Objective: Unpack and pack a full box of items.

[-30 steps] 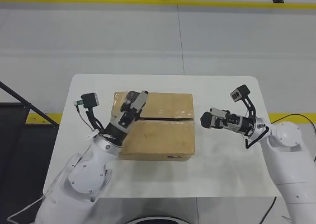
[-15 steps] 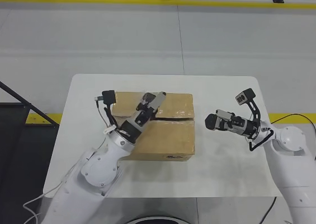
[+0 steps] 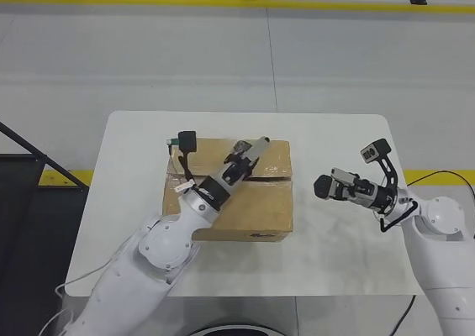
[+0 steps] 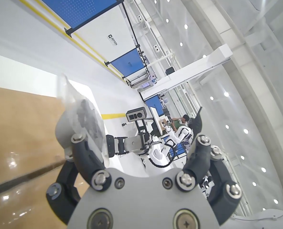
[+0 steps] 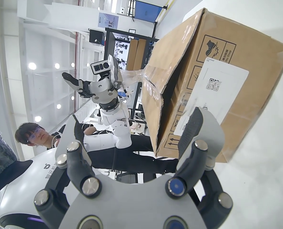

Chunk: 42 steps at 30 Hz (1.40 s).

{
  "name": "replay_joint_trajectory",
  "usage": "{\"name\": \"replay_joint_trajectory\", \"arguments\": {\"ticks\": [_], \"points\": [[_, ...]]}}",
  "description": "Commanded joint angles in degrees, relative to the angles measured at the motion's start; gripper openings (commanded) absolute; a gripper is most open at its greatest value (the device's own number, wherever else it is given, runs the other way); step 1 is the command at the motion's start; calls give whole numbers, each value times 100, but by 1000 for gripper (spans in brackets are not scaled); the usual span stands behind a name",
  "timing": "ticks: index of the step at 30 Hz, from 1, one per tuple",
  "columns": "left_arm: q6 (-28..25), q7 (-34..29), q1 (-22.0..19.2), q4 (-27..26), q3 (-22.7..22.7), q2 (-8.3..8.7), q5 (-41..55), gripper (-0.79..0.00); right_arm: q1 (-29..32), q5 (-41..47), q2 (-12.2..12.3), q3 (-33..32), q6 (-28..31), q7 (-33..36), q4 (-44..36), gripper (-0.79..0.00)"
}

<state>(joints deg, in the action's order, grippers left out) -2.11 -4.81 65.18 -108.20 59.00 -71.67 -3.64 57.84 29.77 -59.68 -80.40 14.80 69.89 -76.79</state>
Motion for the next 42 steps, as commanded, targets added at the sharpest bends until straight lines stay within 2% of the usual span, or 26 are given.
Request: {"name": "replay_joint_trajectory", "arguments": {"ticks": [1, 18, 30, 42], "points": [[3, -29, -24, 29, -49, -22, -1, 0, 10, 0, 6, 1, -1, -4, 0, 0], [31, -82, -249, 384, -347, -205, -38, 0, 19, 76, 43, 2, 79, 48, 150, 0], [48, 83, -585, 868, -674, -407, -11, 0, -71, 158, 71, -21, 165, 150, 395, 0], [20, 27, -720, 1143, -878, -564, -39, 0, -99, 211, 100, -39, 193, 200, 476, 0]]}}
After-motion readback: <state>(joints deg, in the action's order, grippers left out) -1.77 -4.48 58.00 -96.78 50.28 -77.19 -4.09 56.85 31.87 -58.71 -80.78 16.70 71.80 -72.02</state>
